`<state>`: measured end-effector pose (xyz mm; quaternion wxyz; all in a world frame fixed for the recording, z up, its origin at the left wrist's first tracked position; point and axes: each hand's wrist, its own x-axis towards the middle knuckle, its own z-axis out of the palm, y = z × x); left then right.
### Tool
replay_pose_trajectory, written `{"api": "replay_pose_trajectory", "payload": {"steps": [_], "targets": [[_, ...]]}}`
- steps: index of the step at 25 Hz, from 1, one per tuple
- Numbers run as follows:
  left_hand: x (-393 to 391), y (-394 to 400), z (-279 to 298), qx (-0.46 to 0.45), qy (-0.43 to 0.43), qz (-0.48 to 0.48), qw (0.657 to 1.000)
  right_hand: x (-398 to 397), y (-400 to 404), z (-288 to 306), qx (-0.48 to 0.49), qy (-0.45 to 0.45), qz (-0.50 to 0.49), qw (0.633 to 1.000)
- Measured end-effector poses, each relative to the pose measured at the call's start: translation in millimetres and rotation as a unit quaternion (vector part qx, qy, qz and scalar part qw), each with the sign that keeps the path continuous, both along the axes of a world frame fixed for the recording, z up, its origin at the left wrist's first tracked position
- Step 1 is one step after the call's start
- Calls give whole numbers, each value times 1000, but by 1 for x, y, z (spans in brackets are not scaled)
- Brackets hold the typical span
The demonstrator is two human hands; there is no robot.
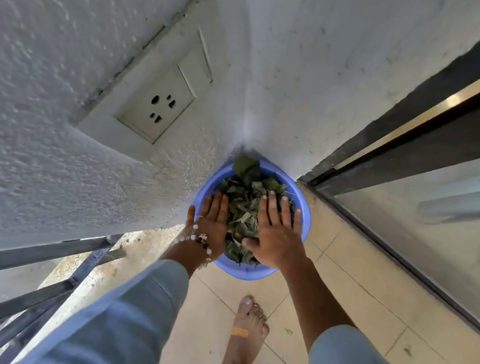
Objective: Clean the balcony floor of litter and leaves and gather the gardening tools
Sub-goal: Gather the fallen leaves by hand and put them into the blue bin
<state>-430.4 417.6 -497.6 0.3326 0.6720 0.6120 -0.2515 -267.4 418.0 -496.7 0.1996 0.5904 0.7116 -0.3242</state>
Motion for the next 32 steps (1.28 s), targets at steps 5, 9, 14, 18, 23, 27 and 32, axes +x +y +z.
{"api": "replay_pose_trajectory", "payload": {"steps": [5,9,14,18,23,27,32], "targets": [[4,3,33,156,-12,147,977,-10,-4,25,234,74,-161,956],[-2,-15,36,73,-115,37,990,-11,-11,23,137,129,-83,979],[-4,-27,100,56,-128,38,989,6,-40,92,179,237,-253,921],[-2,-49,196,68,-128,62,987,24,-97,183,207,241,-364,876],[9,-100,337,134,-187,36,973,39,-186,318,264,223,-500,794],[13,-164,430,172,-208,-13,963,43,-269,407,293,213,-582,728],[34,-224,485,190,-219,-126,949,53,-352,465,324,212,-620,682]]}}
